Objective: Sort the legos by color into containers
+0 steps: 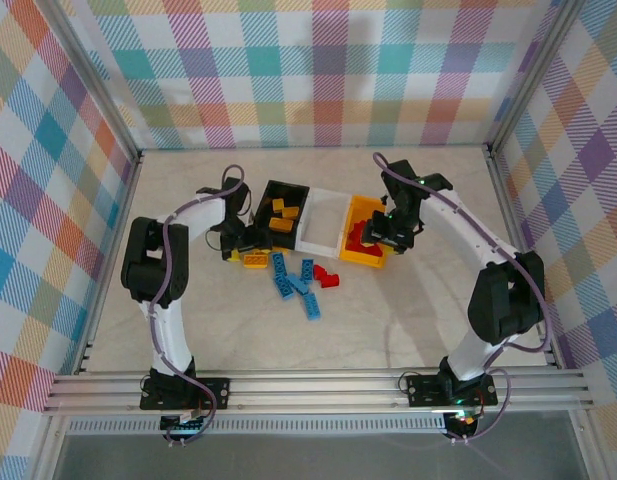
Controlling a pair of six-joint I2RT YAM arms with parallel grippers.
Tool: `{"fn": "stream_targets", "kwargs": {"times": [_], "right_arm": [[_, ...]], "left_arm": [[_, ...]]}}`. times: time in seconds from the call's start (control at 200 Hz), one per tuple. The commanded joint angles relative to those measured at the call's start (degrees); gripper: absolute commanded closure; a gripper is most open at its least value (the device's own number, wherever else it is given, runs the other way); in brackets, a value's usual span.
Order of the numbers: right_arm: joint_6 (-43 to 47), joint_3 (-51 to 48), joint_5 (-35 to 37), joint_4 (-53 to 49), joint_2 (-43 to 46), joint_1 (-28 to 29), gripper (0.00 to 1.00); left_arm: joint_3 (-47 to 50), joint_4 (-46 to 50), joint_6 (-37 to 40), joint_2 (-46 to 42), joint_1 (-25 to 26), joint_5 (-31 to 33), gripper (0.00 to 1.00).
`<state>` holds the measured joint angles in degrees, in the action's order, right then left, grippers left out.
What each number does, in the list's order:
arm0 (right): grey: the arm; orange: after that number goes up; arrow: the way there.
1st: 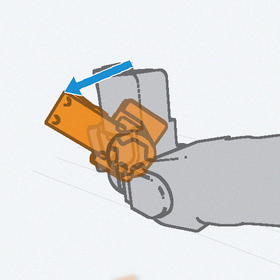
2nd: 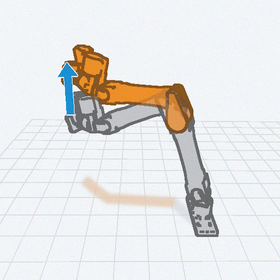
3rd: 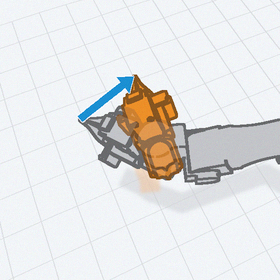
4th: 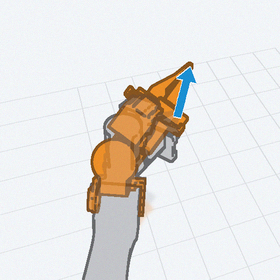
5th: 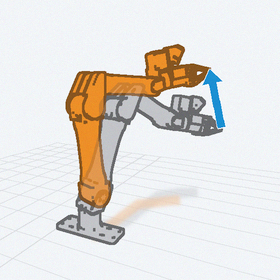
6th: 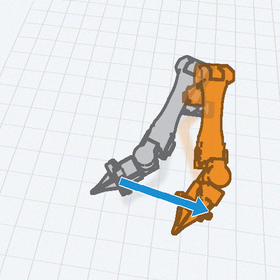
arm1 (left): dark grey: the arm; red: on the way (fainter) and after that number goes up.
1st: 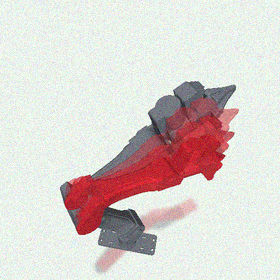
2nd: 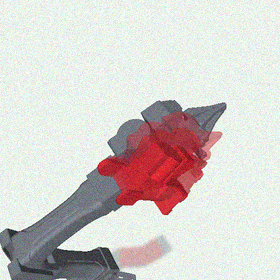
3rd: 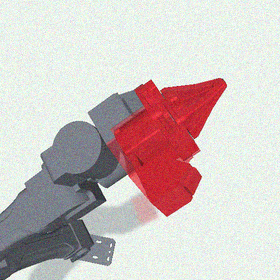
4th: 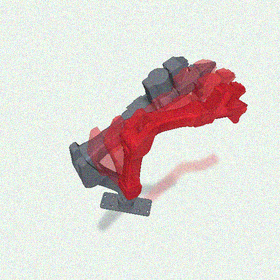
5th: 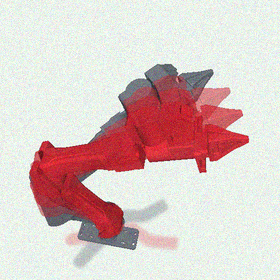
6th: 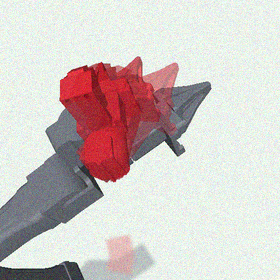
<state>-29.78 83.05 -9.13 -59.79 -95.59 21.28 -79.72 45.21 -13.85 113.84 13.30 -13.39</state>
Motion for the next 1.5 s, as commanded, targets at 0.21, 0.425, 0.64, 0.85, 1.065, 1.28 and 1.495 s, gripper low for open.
{"fn": "stream_targets", "kwargs": {"times": [0.21,0.425,0.64,0.85,1.065,1.28,1.495], "right_arm": [[-1.67,1.08,-1.90,0.86,-2.54,-0.19,0.50],[-2.38,0.61,-2.04,1.57,-3.24,0.70,0.50],[-3.00,-0.83,-2.04,2.57,-2.95,1.21,0.50],[-3.24,-3.00,-1.86,3.23,-1.71,1.22,0.50],[-3.27,-4.08,-1.60,3.38,-0.58,1.27,0.50],[-3.09,-5.47,-1.58,3.43,0.82,1.22,0.50],[-3.00,-7.88,-2.43,3.61,3.10,1.22,0.50]], "left_arm": [[8.52,-2.51,-0.56,-3.85,-0.29,-3.99,0.26],[13.16,-3.09,-1.90,-9.00,-0.12,-5.57,0.28],[15.21,-2.23,-1.27,-11.04,0.15,-5.65,0.28],[16.36,-2.50,-1.31,-11.32,0.15,-5.33,0.44],[15.09,-1.57,-0.93,-10.65,0.15,-4.32,0.58],[13.89,1.45,0.74,-12.74,0.06,-3.25,0.68],[13.32,5.42,0.80,-20.58,0.06,-2.22,0.68]]}}
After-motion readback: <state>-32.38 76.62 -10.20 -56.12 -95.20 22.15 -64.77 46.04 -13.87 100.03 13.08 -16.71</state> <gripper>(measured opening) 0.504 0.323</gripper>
